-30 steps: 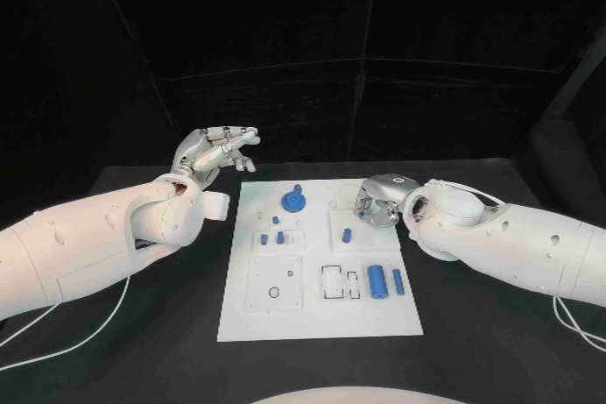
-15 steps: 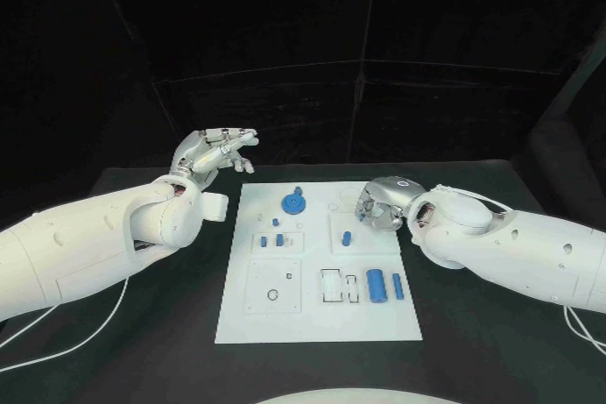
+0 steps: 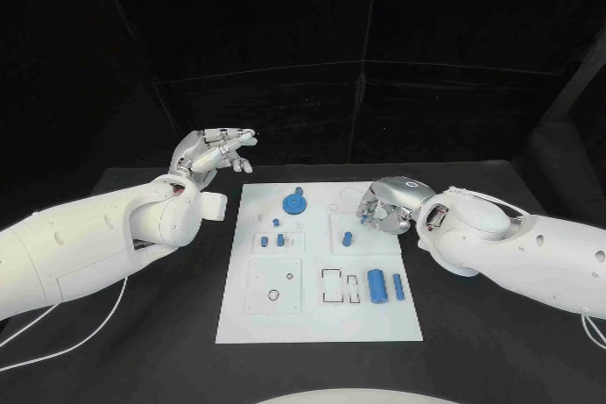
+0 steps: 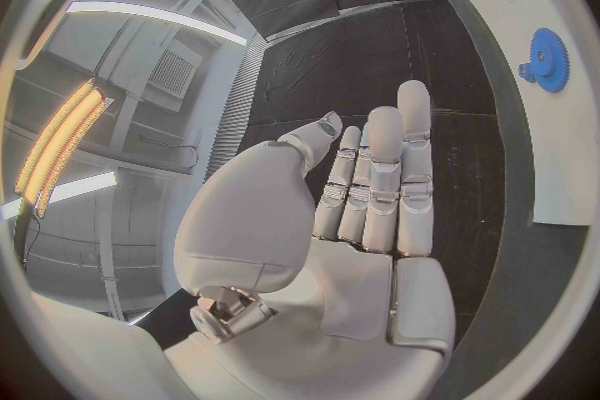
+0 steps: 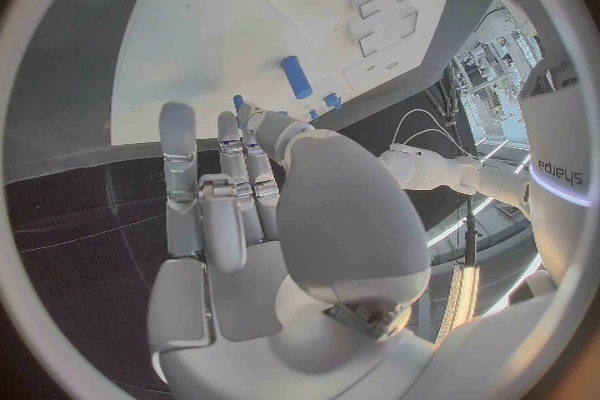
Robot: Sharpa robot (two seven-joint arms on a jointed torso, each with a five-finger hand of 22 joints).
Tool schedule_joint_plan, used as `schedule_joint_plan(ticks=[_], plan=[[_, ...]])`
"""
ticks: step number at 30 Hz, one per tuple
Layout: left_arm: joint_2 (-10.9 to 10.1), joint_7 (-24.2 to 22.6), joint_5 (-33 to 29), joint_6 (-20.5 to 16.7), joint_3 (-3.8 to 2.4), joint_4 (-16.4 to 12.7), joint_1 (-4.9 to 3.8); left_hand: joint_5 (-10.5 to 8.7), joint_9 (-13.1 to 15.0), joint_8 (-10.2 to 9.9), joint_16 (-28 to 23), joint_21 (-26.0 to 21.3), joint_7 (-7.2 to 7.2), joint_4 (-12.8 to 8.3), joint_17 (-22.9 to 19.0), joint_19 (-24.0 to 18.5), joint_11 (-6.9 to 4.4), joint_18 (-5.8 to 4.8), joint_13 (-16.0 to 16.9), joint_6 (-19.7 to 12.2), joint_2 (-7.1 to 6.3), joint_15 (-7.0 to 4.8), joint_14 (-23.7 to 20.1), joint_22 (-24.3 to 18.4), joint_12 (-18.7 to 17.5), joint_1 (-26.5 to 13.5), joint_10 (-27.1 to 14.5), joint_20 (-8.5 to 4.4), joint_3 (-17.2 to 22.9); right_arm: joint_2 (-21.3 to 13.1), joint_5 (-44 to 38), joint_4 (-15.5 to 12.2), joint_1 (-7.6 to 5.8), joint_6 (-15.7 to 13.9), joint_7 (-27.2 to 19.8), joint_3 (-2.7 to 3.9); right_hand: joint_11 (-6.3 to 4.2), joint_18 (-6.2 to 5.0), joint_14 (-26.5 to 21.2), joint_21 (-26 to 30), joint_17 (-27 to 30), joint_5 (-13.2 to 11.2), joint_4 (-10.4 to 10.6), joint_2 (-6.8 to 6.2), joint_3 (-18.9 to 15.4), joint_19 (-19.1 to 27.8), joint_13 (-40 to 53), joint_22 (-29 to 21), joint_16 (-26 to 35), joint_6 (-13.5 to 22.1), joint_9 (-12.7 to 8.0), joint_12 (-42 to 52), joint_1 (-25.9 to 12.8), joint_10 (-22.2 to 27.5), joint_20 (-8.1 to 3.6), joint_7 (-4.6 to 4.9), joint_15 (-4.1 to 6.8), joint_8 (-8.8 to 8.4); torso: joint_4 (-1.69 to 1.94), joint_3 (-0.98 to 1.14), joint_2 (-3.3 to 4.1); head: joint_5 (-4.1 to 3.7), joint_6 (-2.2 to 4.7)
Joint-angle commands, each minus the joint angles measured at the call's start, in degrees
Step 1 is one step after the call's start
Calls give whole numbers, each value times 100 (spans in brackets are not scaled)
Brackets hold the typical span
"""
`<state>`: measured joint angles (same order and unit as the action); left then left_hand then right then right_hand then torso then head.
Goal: Assemble the parts on the task board
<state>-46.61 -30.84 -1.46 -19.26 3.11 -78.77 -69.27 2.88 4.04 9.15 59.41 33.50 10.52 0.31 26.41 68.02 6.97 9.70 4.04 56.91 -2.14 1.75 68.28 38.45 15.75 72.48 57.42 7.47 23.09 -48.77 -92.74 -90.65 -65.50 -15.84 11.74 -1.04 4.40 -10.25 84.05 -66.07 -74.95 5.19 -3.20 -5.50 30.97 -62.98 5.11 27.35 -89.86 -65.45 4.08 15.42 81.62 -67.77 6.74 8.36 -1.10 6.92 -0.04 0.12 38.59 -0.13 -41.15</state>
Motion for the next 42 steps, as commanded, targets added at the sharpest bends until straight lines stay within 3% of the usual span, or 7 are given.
schedule_joint_plan(ticks=[1, 9, 18, 21, 26, 30, 42], plan=[[-2, -18, -17, 9, -4, 0, -8, -7, 5, 35, -26, -19, -8, -15, -7, -50, -17, 74, -6, -6, 7, 14, -42, -5, 27, 61, -38, 10, -24, -44, 204, -254, -35, -171, 2, 74, 4, 19, 595, -37, -1505, 8, -18, -6, 26, 17, -7, 0, -14, -53, 5, 6, -64, -32, -3, 5, 9, -32, -11, -5, 4, 2, 0], [42, -8, -17, 43, -5, -2, -8, -2, 3, 41, -27, -33, -8, -31, -17, -51, -16, 74, -8, -15, 23, 14, -51, -16, 35, 89, -61, 10, -23, -24, 265, -825, -57, -213, 27, 194, 3, 18, 595, -47, -1505, 19, -38, -3, 46, 21, -10, 12, -14, -51, 3, 4, -75, -27, -6, 5, 17, -45, 21, -18, 3, 73, -40], [93, -4, -18, 43, -5, 17, -9, -2, 2, 41, -28, -35, -7, -32, -18, -52, -15, 74, -8, -17, 22, 15, -52, -17, 36, 91, -65, 10, -24, 345, 334, -817, -57, -103, -59, 199, 2, 16, 595, -57, -1505, 24, -60, -1, 65, 27, -12, 19, -14, -54, 4, 5, -91, -25, -11, 6, 25, -57, 10, -16, 12, 305, -93], [117, 0, -18, 47, -5, 22, -9, -3, 1, 42, -28, -37, -4, -33, -20, -52, -14, 74, -8, -21, 20, 15, -54, -19, 39, 90, -69, 10, -28, 524, 342, -697, -50, -26, -112, 171, 4, 18, 595, -59, -1505, 25, -64, 1, 68, 28, -13, 20, -14, -51, 3, 4, -92, -23, -10, 8, 21, -60, 11, -8, 12, 401, -123], [148, 3, -18, 46, -5, 32, -10, -3, 0, 41, -27, -41, -1, -32, -23, -51, -11, 74, -8, -28, 17, 17, -56, -22, 42, 88, -74, 11, -35, 832, 341, -502, 8, 98, -205, 46, 25, 18, 595, -69, -1505, 33, -109, 11, 82, 49, -20, 17, -14, -40, 2, -3, -110, -4, 17, 27, -13, -88, -3, 6, 21, 491, -169], [170, 6, -18, 48, -5, 33, -10, -3, 0, 41, -27, -41, -1, -32, -23, -51, -11, 74, -8, -28, 17, 17, -56, -22, 42, 88, -74, 11, -35, 1041, 281, -373, 97, 223, -230, -35, 26, 12, 595, -76, -1505, 42, -139, 31, 75, 70, -20, 7, -14, -40, 4, 2, -134, 6, 7, 26, 6, -104, 12, -7, 22, 535, -199], [196, 19, -18, 52, -5, 55, -11, -3, 0, 41, -27, -41, -1, -32, -23, -51, -11, 74, -8, -28, 17, 17, -56, -22, 42, 88, -74, 11, -35, 1294, 160, -200, 370, 499, -199, -86, 1, 19, 595, -77, -1505, 42, -171, 73, 33, 105, -19, -16, -14, -34, 8, 16, -199, 34, -21, 13, 28, -132, -2, 0, 11, 618, -284]])
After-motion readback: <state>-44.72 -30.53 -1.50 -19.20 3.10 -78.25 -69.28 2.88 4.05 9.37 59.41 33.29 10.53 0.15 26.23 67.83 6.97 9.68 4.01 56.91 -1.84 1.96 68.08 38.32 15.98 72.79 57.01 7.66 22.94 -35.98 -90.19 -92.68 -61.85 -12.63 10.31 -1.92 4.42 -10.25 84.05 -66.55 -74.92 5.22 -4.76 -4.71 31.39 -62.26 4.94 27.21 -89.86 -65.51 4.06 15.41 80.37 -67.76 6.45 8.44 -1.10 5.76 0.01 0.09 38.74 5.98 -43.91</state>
